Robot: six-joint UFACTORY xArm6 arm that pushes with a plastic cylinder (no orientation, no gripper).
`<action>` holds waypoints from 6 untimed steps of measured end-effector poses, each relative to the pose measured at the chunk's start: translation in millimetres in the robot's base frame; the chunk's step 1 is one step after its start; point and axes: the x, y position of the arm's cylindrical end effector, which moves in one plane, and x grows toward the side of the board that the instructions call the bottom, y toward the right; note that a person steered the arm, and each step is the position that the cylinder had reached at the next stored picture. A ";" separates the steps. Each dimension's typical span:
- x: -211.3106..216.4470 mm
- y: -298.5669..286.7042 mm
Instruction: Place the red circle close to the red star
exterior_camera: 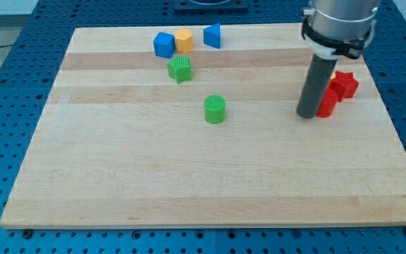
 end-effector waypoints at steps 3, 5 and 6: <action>9.2 3.5; 56.7 -106.3; 49.7 -197.1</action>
